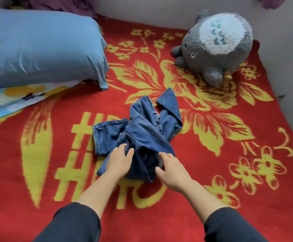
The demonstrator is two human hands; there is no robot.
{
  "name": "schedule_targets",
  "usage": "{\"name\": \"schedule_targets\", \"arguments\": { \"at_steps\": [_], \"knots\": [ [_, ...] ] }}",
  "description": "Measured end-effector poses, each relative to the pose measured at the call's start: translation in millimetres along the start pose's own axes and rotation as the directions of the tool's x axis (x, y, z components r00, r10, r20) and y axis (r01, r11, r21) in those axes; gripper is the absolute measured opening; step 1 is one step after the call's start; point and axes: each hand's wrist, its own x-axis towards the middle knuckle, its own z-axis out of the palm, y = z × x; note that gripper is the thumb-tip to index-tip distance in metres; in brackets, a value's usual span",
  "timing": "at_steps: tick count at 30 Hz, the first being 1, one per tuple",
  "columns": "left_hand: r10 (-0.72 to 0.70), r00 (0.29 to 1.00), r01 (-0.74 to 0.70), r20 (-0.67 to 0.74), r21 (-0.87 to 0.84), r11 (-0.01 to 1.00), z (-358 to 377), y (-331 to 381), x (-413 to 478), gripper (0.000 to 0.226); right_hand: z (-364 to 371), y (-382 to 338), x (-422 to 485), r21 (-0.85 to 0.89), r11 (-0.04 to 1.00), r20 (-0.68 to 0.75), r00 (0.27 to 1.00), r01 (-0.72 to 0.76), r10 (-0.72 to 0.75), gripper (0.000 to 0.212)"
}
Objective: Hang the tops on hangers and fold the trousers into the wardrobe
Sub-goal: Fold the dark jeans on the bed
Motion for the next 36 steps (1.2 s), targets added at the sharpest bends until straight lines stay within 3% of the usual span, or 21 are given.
{"name": "schedule_targets", "arguments": {
  "at_steps": [5,8,11,13,15,17,19,20,22,24,26,29,32,34,36],
  "knots": [
    [-0.121,0.991,0.13,0.05,-0.256,0.958,19,-2,61,0.074,4,4,70,0.107,0.992,-0.193,0.98,0.064,-0.042,0.055],
    [0.02,0.99,0.053,0.142,-0.494,0.868,19,1,79,0.058,5,-3,103,0.245,0.963,-0.331,0.943,0.117,-0.03,0.05],
    [0.163,0.971,-0.071,0.175,-0.442,0.894,24,6,70,0.052,0,-5,125,0.448,0.89,-0.332,0.94,0.08,0.082,0.053],
    [0.292,0.921,-0.205,0.259,-0.316,0.926,42,6,50,0.047,-7,-3,132,0.598,0.8,-0.255,0.958,0.052,0.128,0.069],
    [0.419,0.84,-0.422,0.344,-0.071,0.904,66,6,26,0.04,-10,6,132,0.516,0.857,-0.2,0.972,0.0,0.121,0.082],
    [0.443,0.761,-0.52,0.473,0.039,0.853,86,0,6,0.047,-5,27,128,0.321,0.946,-0.233,0.966,-0.032,0.112,0.059],
    [0.41,0.756,-0.427,0.511,-0.089,0.9,93,-4,-1,0.054,-3,56,120,0.279,0.957,-0.273,0.949,-0.081,0.16,0.026],
    [0.387,0.813,-0.346,0.436,-0.174,0.922,91,-5,1,0.051,-4,74,115,0.343,0.932,-0.259,0.943,-0.115,0.211,0.018],
    [0.268,0.955,-0.229,0.124,-0.262,0.937,82,-2,12,0.038,-5,111,97,0.559,0.812,-0.16,0.938,-0.17,0.306,0.015],
    [0.156,0.97,-0.205,-0.185,-0.287,0.936,71,7,30,0.031,0,140,72,0.682,0.697,-0.045,0.938,-0.222,0.343,0.02],
    [0.144,0.953,-0.208,-0.267,-0.233,0.95,63,17,50,0.028,8,158,49,0.713,0.662,0.027,0.953,-0.229,0.3,0.019],
    [0.2,0.978,-0.203,-0.057,-0.048,0.978,67,33,77,0.065,17,168,31,0.743,0.63,0.089,0.967,-0.225,0.24,0.036],
    [0.134,0.975,-0.15,0.179,0.08,0.986,77,47,90,0.095,18,183,23,0.749,0.6,0.205,0.96,-0.28,0.192,0.017],
    [0.05,0.958,-0.046,0.283,-0.019,0.999,80,50,93,0.098,10,192,17,0.702,0.634,0.313,0.94,-0.325,0.136,0.017],
    [0.011,0.918,0.034,0.395,-0.107,0.994,79,47,88,0.083,-2,198,9,0.654,0.668,0.402,0.911,-0.355,0.091,0.021]
  ]
}}
